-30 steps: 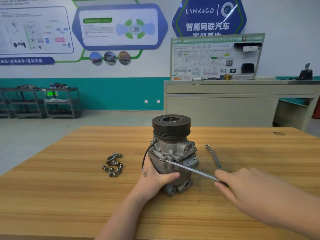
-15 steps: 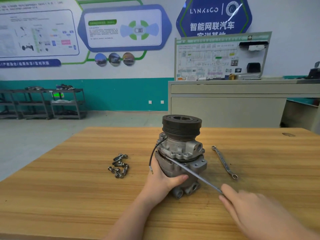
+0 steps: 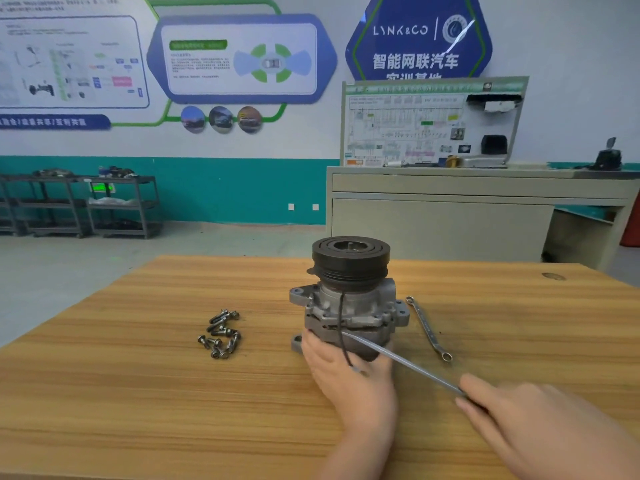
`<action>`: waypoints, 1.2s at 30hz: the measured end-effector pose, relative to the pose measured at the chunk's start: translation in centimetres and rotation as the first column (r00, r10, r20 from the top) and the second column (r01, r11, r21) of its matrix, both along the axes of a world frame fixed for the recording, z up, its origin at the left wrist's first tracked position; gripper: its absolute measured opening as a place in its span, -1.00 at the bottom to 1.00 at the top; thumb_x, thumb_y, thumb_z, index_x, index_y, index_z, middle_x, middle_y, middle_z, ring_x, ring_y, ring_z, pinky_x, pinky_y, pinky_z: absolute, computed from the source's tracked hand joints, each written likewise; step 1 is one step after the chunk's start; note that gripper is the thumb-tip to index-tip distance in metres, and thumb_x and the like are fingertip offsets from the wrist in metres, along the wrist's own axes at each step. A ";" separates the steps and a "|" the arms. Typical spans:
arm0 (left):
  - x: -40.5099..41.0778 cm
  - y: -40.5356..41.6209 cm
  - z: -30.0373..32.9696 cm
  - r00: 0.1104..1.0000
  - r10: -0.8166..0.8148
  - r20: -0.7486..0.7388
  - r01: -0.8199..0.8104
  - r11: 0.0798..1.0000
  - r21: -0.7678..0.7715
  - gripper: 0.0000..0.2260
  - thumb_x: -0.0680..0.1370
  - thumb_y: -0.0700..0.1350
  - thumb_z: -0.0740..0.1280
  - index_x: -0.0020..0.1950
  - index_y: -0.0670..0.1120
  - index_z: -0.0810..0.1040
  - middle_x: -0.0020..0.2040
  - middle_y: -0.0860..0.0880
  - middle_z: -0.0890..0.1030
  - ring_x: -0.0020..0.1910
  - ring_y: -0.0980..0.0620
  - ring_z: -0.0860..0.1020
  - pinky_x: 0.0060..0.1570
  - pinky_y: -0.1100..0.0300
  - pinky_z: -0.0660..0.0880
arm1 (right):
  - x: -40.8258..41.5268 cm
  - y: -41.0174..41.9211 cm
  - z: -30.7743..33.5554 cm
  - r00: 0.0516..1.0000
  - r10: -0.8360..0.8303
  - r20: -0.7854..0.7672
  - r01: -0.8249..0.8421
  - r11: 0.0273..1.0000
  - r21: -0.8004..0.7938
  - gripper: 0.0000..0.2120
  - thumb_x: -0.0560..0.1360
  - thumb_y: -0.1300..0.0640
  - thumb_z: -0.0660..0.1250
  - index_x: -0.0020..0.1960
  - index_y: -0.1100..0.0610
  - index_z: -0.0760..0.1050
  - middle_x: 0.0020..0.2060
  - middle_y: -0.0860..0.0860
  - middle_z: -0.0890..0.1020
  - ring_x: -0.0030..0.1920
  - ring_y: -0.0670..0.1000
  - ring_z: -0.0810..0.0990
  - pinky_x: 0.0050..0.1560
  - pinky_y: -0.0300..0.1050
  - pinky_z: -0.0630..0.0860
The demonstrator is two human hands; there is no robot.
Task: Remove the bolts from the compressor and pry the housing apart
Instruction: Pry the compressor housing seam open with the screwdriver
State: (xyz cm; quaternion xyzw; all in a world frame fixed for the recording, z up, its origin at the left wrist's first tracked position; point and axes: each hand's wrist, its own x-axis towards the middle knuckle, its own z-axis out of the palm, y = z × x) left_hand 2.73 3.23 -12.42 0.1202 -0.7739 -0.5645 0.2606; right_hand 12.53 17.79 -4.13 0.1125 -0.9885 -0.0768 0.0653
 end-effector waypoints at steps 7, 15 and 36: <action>1.2 3.1 0.1 0.947 0.127 0.295 -0.026 0.947 -0.321 0.17 0.46 0.23 0.32 0.30 -0.29 -0.66 0.53 -0.22 -0.33 0.55 -0.17 -0.28 0.51 -0.08 -0.06 | -0.1 0.2 1.0 0.999 -0.029 -0.044 0.030 0.999 0.021 -0.73 0.58 -0.27 -0.18 -0.10 -0.10 0.07 -0.28 -0.11 0.41 -0.18 0.05 0.47 -0.26 -0.07 0.35; -1.6 -8.4 0.6 0.910 -0.306 0.279 0.404 0.804 -0.437 -0.04 0.21 0.35 0.50 0.48 0.05 0.18 0.42 0.10 0.34 0.47 0.03 0.26 0.41 0.12 0.24 | -1.9 1.2 2.1 0.999 0.040 0.013 -0.039 0.998 -0.048 -0.72 0.59 -0.27 -0.12 -0.17 -0.16 0.19 -0.35 -0.11 0.44 -0.37 -0.12 0.41 -0.38 -0.21 0.32; -3.0 -10.2 0.6 0.877 -0.444 0.182 0.480 0.803 -0.352 -0.24 -0.04 0.45 0.48 0.08 0.29 0.38 -0.05 0.34 0.54 -0.03 0.32 0.49 -0.14 0.48 0.36 | -2.9 -1.6 -1.9 0.990 0.033 -0.135 -0.036 0.999 -0.025 -0.75 0.59 -0.24 -0.23 -0.13 -0.10 0.00 -0.31 -0.07 0.32 -0.22 0.04 0.49 -0.27 -0.07 0.38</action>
